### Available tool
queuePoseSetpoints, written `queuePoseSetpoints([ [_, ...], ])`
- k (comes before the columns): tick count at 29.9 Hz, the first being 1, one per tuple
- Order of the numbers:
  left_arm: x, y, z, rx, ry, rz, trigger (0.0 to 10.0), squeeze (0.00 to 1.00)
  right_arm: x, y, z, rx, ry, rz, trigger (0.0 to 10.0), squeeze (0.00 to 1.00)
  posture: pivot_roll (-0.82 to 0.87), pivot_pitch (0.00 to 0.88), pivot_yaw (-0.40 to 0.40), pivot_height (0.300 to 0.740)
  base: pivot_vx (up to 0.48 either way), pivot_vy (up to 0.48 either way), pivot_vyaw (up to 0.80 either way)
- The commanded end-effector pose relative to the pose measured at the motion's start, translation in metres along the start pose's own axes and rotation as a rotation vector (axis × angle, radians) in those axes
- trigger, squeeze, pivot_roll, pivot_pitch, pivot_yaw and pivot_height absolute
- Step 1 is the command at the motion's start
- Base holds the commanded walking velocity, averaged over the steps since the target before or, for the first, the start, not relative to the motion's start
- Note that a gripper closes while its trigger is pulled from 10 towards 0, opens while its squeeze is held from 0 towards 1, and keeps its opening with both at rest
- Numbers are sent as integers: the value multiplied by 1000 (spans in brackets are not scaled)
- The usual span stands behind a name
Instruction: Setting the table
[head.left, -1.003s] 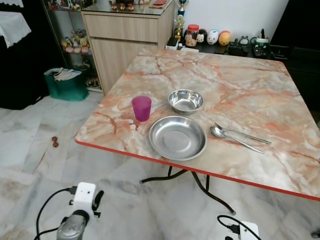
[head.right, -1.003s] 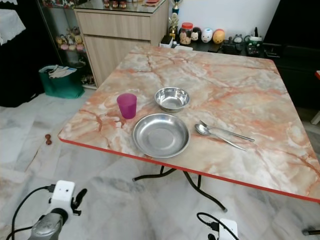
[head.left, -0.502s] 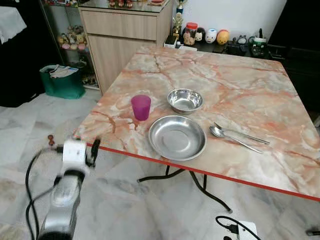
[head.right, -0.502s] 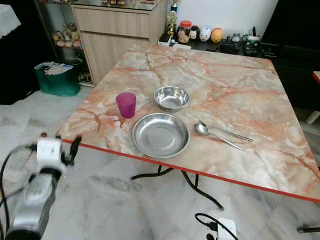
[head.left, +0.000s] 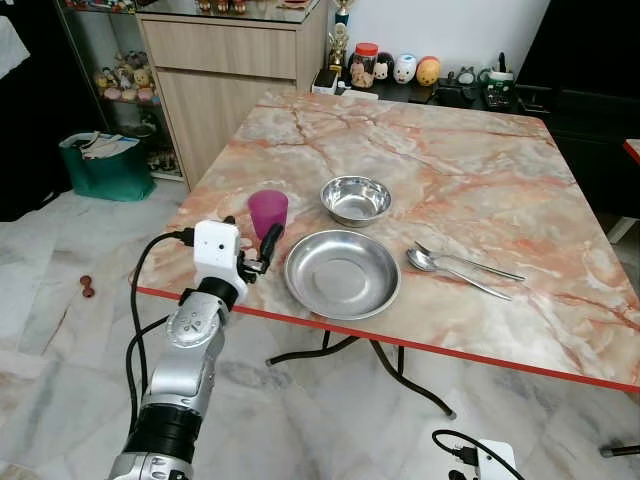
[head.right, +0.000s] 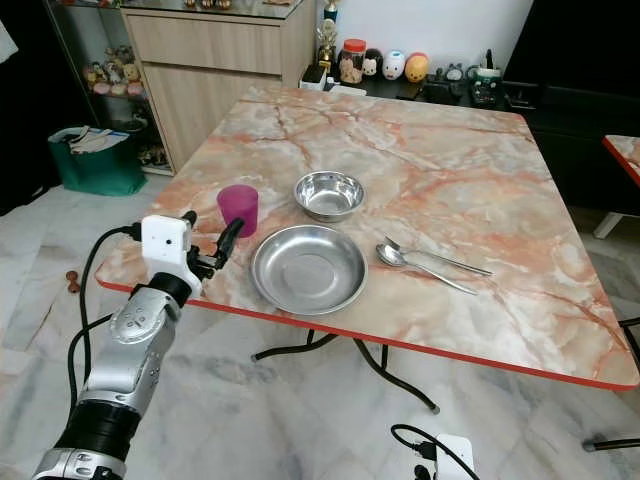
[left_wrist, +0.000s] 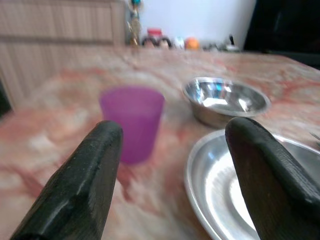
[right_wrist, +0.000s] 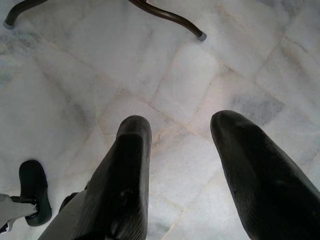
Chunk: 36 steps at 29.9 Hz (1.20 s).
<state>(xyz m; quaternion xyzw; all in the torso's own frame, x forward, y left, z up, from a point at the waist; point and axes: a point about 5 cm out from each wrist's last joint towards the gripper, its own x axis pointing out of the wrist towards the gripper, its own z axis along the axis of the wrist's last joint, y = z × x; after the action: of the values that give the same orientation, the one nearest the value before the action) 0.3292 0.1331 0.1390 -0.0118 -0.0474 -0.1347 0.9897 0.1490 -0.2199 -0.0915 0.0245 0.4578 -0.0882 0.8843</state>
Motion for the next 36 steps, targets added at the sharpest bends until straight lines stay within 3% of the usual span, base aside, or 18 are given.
queuePoseSetpoints([
  [1,0,-5,-4,-70,46,-17,10000,0,0,-3,1,5,-5,-10,10000,0,170,0,-76,740,0,0,0],
  [8,12,-16,-2,-178,122,-44,10000,0,0,-2,1,-2,-4,-2,10000,0,168,0,-74,740,0,0,0],
  [11,23,-21,-7,-253,211,2,10000,0,0,-2,1,-6,-3,-2,10000,0,166,0,-72,740,0,0,0],
  [13,27,-25,-8,-205,229,-23,10000,0,0,-2,1,-5,-2,-3,10000,0,156,0,-67,740,0,0,0],
  [17,28,-30,-12,-217,269,-31,10000,0,0,-2,0,-4,-1,-3,10000,0,154,0,-64,740,0,0,0],
  [22,33,-29,-17,-168,335,14,10000,0,0,-1,0,-11,3,-10,10000,0,150,0,-59,740,0,0,0],
  [36,41,-37,-29,-162,407,39,10000,0,0,-1,-1,-5,6,-19,10000,0,115,0,-31,740,0,0,0],
])
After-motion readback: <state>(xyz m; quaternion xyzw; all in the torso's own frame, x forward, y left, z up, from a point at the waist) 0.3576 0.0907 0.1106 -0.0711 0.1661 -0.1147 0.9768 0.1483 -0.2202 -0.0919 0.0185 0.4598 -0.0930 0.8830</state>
